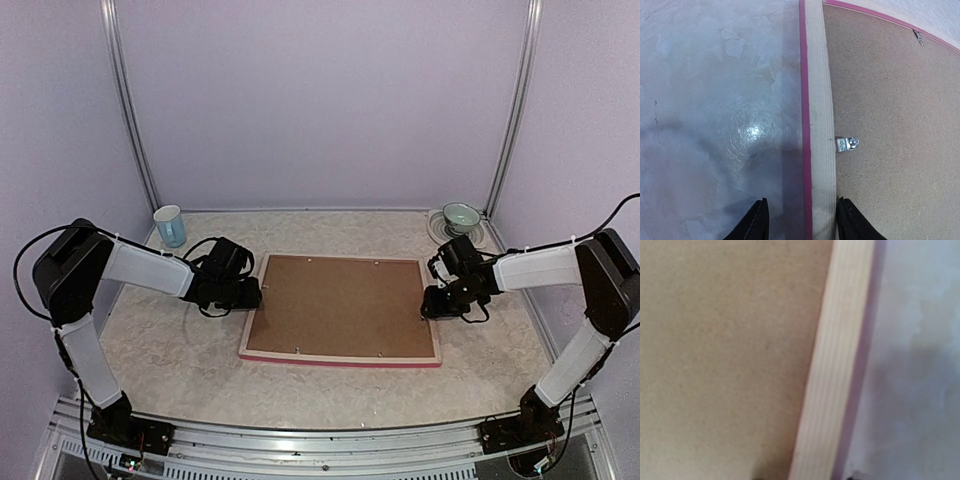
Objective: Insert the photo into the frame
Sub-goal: Press the fastener onto the backboard.
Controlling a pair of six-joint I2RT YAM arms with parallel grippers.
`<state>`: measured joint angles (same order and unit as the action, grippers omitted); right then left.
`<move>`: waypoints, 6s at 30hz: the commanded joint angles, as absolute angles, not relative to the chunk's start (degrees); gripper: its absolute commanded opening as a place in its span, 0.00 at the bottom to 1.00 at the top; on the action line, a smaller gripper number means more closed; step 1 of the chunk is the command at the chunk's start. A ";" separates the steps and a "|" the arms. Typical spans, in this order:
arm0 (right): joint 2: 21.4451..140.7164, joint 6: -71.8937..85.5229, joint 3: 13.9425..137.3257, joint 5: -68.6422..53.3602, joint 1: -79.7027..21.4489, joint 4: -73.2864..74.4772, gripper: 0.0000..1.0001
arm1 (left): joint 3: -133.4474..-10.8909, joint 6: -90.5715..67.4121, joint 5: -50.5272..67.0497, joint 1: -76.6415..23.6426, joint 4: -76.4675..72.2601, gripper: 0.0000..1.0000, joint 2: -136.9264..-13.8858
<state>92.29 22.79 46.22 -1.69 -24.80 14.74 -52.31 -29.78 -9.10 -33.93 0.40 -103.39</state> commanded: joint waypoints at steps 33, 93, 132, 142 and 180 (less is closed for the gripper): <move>92.94 22.07 46.67 -6.17 -27.77 21.26 0.48 | -51.75 -30.06 -8.33 -33.18 0.46 0.47 -104.61; 91.86 22.66 52.88 1.43 -26.47 22.65 0.70 | -47.46 -24.72 -19.88 -39.20 -2.88 0.76 -87.37; 94.07 20.79 52.56 3.75 -25.66 23.63 0.61 | -64.42 16.39 -2.19 -70.66 -5.08 0.72 -109.01; 93.44 20.69 49.98 3.35 -25.66 24.14 0.59 | -65.06 17.05 -1.76 -70.66 -4.66 0.68 -112.60; 93.03 19.32 47.77 0.80 -26.72 26.43 0.51 | -67.08 15.21 -7.52 -70.40 -3.34 0.45 -116.46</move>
<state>91.81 20.38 49.30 1.02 -26.26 23.57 -65.95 15.49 -6.57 -70.43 -3.79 -115.72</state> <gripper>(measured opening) 0.512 0.445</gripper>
